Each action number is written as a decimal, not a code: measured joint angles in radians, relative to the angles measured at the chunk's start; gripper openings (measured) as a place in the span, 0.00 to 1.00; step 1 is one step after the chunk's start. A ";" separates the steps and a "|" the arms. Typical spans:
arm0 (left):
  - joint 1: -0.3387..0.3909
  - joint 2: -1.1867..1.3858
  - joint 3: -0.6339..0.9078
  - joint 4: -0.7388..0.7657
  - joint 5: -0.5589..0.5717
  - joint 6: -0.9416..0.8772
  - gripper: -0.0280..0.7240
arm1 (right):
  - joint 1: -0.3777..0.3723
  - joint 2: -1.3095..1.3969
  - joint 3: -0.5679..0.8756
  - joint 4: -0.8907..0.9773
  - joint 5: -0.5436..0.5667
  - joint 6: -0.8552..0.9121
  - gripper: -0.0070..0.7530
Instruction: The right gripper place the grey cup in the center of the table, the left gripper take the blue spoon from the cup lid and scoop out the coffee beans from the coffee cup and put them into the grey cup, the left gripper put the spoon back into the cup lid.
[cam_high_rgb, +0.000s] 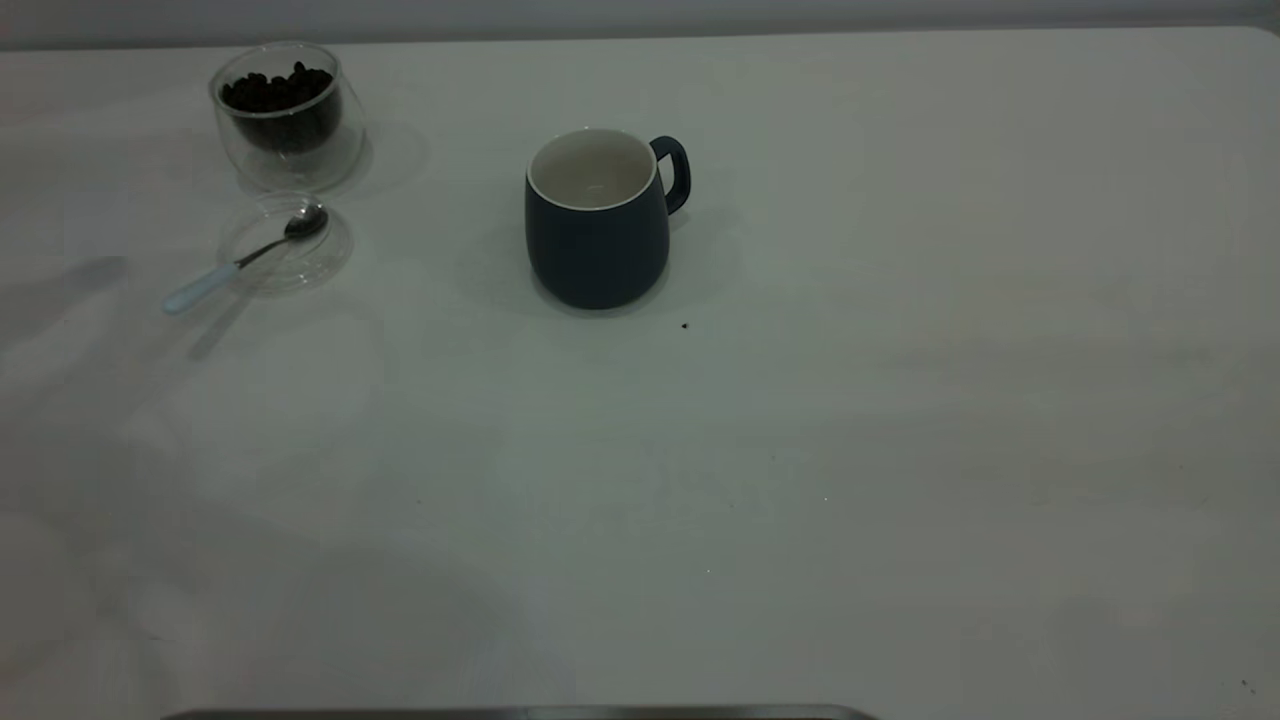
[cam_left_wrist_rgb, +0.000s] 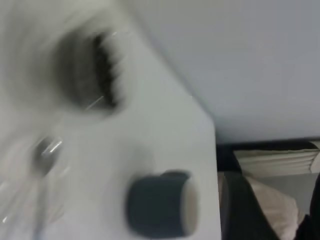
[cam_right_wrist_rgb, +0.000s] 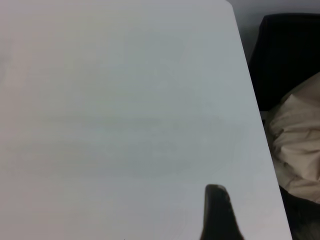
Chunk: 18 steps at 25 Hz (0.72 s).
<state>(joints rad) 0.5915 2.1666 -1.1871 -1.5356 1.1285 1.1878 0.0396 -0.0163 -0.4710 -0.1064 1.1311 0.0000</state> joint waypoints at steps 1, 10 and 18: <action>0.000 -0.067 0.000 0.008 0.004 -0.012 0.58 | 0.000 0.000 0.000 0.000 0.000 0.000 0.61; -0.184 -0.654 0.002 0.541 -0.196 -0.366 0.58 | 0.000 0.000 0.000 0.000 0.000 0.000 0.61; -0.500 -0.925 0.011 1.335 -0.072 -1.024 0.58 | 0.000 0.000 0.000 0.000 0.000 0.000 0.61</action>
<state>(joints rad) 0.0917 1.2415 -1.1758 -0.2002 1.0563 0.1638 0.0396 -0.0163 -0.4710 -0.1064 1.1311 0.0000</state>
